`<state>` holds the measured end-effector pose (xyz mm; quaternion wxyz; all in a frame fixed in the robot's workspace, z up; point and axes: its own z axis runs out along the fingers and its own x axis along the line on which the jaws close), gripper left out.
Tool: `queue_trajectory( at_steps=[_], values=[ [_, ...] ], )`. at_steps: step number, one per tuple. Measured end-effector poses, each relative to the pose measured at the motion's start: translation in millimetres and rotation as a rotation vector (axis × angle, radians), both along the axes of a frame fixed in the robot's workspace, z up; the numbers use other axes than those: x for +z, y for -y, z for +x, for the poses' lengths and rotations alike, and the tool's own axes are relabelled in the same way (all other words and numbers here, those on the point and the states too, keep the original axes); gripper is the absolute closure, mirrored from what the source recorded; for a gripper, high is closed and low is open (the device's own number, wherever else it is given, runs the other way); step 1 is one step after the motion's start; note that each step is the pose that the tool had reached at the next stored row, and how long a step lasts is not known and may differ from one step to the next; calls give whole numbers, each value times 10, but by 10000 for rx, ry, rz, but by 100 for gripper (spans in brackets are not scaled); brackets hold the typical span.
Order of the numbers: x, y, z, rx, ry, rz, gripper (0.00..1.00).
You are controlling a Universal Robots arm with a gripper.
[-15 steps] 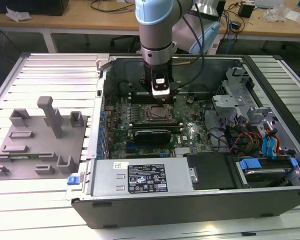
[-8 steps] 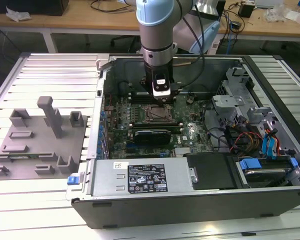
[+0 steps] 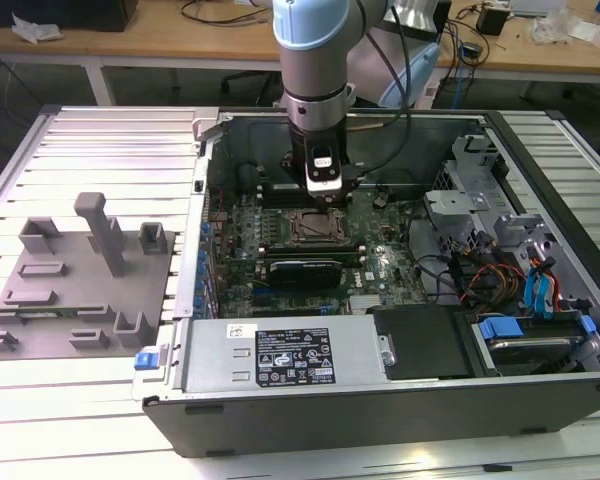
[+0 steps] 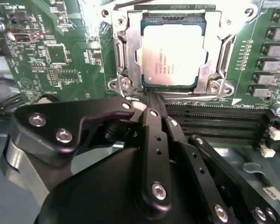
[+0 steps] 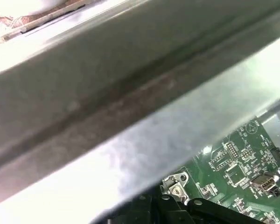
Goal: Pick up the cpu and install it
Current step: 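Install the first cpu locking lever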
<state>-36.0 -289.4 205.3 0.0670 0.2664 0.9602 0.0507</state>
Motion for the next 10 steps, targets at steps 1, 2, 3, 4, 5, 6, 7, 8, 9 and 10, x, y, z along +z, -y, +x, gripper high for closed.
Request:
queue_trajectory(
  at_steps=[1,2,3,4,5,6,7,8,9,10],
  values=[
    [29,0,0,0,-2,-1,89],
    [63,0,0,0,-2,-2,89],
    [95,0,0,0,-2,-1,89],
    [146,0,0,0,-3,-3,89],
    [181,0,0,1,-4,-35,89],
    [185,1,0,0,-2,-97,89],
    [187,3,0,0,-2,-200,89],
    [187,14,0,1,-3,-367,89],
    [187,59,-1,1,-3,-516,89],
    [187,85,-1,-1,-3,-547,89]
  ],
)
